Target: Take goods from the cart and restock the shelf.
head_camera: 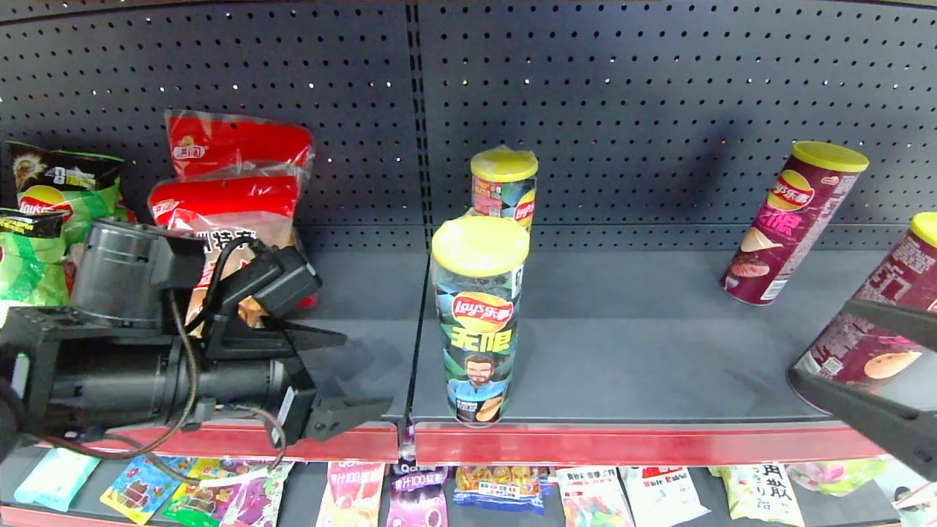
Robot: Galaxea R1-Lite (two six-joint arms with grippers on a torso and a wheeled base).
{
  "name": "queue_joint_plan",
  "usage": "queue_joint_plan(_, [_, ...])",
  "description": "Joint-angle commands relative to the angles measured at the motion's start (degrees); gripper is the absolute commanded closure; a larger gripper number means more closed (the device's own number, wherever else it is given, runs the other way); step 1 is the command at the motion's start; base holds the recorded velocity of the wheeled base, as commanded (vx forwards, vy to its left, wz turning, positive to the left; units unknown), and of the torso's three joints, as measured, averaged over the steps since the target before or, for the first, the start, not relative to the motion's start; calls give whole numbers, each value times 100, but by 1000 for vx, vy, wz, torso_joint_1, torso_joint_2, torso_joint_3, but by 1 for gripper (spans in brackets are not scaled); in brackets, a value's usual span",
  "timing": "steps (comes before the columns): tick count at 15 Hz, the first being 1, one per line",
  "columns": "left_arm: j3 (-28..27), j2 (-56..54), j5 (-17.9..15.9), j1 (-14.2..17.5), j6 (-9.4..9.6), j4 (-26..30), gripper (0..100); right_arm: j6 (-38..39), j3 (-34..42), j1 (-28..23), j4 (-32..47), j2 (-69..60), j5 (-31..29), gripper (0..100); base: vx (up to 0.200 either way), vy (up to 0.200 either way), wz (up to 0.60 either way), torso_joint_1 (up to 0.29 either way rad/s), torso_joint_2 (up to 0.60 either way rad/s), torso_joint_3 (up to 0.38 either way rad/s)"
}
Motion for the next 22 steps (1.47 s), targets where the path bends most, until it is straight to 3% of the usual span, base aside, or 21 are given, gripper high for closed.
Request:
queue_joint_plan(1, [-232,720,102,-241,-3,-234,0,235,55,-726,5,-562,-5,0,0,0,0,0,0,0])
queue_joint_plan(4, [-505,1071,94,-381,-3,-243,0,350,46,-1086,5,-685,21,0,0,0,0,0,0,0])
queue_joint_plan(11, [-619,1230,173,-276,-3,-234,0,358,20,-1086,-4,-641,30,0,0,0,0,0,0,0])
queue_joint_plan(22, [-918,1555,234,-487,-3,-252,0,358,11,-1095,-4,-624,21,0,0,0,0,0,0,0])
